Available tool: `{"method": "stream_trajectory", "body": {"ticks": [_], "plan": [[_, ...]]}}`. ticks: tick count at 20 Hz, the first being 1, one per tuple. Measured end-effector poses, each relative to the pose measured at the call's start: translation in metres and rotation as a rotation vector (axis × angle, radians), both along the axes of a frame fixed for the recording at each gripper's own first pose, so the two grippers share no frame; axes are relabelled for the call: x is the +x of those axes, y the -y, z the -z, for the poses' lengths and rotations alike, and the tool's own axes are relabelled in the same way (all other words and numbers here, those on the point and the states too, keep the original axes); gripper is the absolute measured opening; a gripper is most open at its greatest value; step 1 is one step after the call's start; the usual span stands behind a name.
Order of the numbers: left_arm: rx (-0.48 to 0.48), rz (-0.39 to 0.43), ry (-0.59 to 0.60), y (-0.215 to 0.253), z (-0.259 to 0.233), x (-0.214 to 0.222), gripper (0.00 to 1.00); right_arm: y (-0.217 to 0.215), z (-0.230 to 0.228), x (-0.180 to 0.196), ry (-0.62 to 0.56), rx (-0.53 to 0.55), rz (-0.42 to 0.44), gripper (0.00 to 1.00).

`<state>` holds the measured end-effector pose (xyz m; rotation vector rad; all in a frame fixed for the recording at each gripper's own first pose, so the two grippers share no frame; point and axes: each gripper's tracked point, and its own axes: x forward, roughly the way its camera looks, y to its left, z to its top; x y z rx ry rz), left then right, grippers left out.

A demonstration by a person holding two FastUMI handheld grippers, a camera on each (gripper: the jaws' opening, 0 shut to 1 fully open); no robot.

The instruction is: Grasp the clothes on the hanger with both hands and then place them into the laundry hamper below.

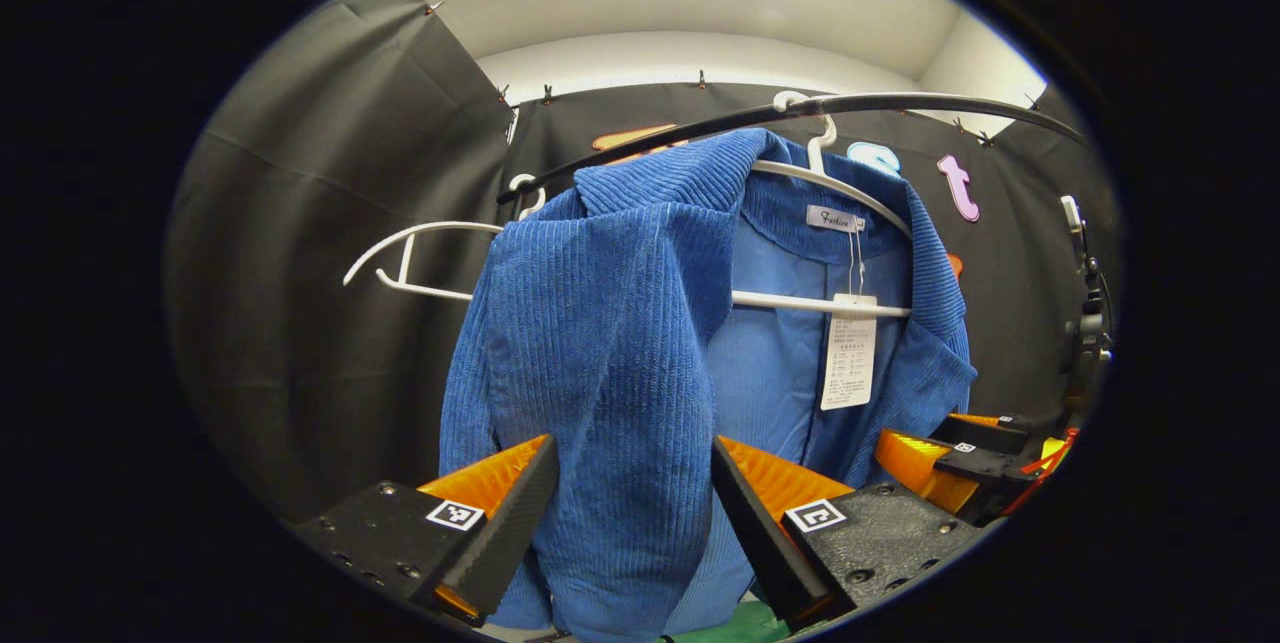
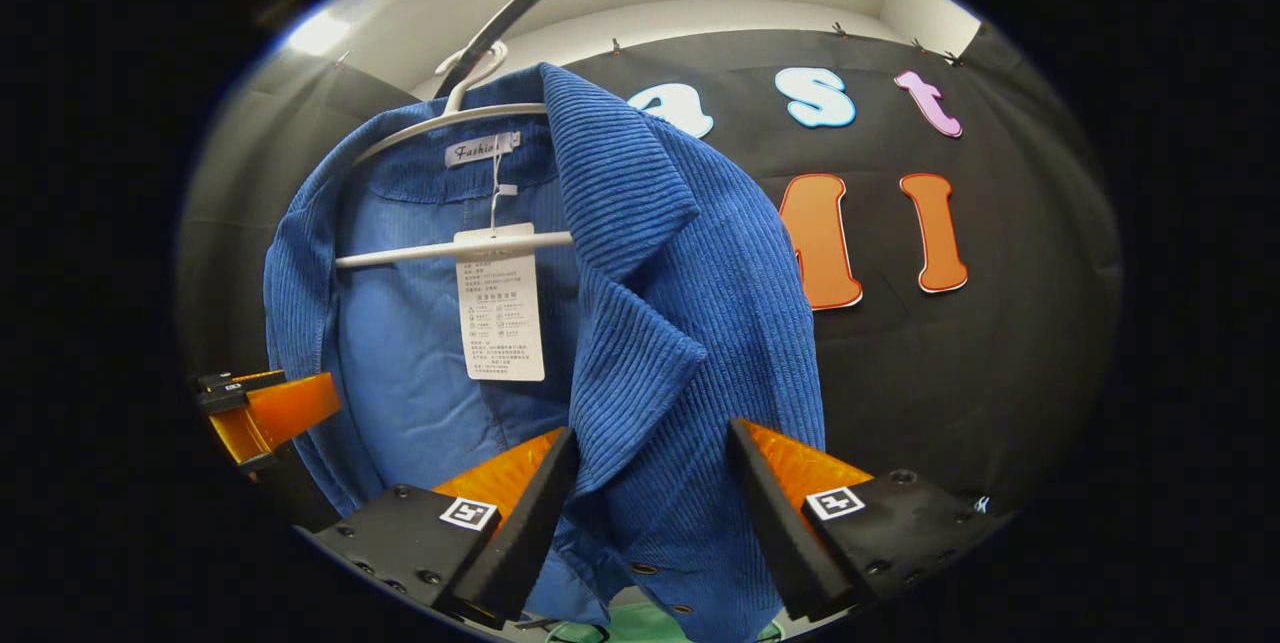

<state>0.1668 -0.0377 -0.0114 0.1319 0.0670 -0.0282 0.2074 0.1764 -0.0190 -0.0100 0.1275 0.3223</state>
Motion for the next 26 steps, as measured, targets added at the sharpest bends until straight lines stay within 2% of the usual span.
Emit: {"method": "stream_trajectory", "body": {"ticks": [1, 2, 3, 4, 5, 6, 7, 9, 10, 12, 13, 14, 16, 18, 19, 20, 21, 23, 24, 25, 26], "plan": [[0.004, -0.004, -0.001, 0.000, 0.001, 0.002, 0.89, 0.000, 0.000, 0.002, -0.003, 0.007, -0.005, 0.99], [0.007, -0.007, -0.001, 0.000, 0.002, 0.004, 0.87, 0.000, 0.000, 0.005, -0.004, 0.014, -0.012, 0.83], [0.006, -0.006, 0.002, 0.001, 0.001, 0.005, 0.87, -0.002, 0.000, 0.006, -0.007, 0.022, -0.018, 0.72], [0.000, -0.008, 0.003, -0.001, 0.000, 0.005, 0.79, -0.001, 0.000, 0.008, -0.009, 0.029, -0.023, 0.73], [-0.008, -0.006, 0.004, -0.002, 0.000, 0.005, 0.75, -0.002, -0.001, 0.008, -0.010, 0.037, -0.033, 0.70], [-0.014, -0.007, 0.005, -0.003, -0.001, 0.004, 0.71, -0.002, -0.001, 0.009, -0.013, 0.042, -0.039, 0.58], [-0.018, -0.010, 0.006, -0.003, -0.001, 0.005, 0.68, -0.001, -0.001, 0.008, -0.016, 0.043, -0.044, 0.55], [-0.022, -0.008, 0.003, -0.002, 0.001, 0.010, 0.57, 0.003, -0.002, 0.008, -0.019, 0.038, -0.044, 0.55], [-0.023, -0.009, 0.002, -0.004, 0.000, 0.009, 0.46, 0.001, -0.003, 0.009, -0.018, 0.048, -0.051, 0.55], [-0.023, 0.012, -0.004, -0.001, 0.000, 0.007, 0.38, 0.006, -0.005, 0.006, -0.029, 0.062, -0.047, 0.14], [-0.013, 0.021, -0.004, 0.000, -0.002, 0.006, 0.33, 0.004, -0.004, 0.008, -0.038, 0.070, -0.056, 0.27], [0.004, 0.011, -0.001, -0.004, -0.003, 0.004, 0.24, 0.003, -0.005, 0.007, -0.042, 0.073, -0.060, 0.20], [0.023, 0.006, -0.010, -0.005, -0.003, 0.004, 0.08, 0.005, -0.006, 0.004, -0.043, 0.066, -0.064, 0.20], [0.007, 0.051, -0.015, 0.003, -0.004, 0.001, 0.02, 0.005, -0.010, -0.002, -0.031, 0.058, -0.067, 0.20], [0.006, 0.060, -0.014, 0.002, -0.006, -0.002, 0.03, 0.004, -0.014, -0.004, -0.021, 0.054, -0.070, 0.27], [0.010, 0.062, -0.011, 0.001, -0.008, -0.005, 0.03, 0.002, -0.019, -0.006, -0.012, 0.055, -0.076, 0.20], [0.013, 0.058, -0.009, 0.000, -0.010, -0.006, 0.03, 0.004, -0.025, -0.006, 0.001, 0.059, -0.077, 0.20], [0.003, 0.056, -0.013, -0.001, -0.013, -0.010, 0.02, 0.006, -0.025, -0.006, -0.014, 0.079, -0.084, 0.00], [-0.005, 0.057, -0.015, -0.002, -0.015, -0.012, 0.02, 0.005, -0.025, -0.006, -0.020, 0.087, -0.094, 0.07], [-0.008, 0.058, -0.012, -0.003, -0.018, -0.015, 0.02, 0.006, -0.025, -0.006, -0.029, 0.100, -0.104, 0.07], [-0.007, 0.057, -0.008, -0.005, -0.020, -0.017, 0.02, 0.008, -0.026, -0.007, -0.038, 0.114, -0.108, 0.01]]}}
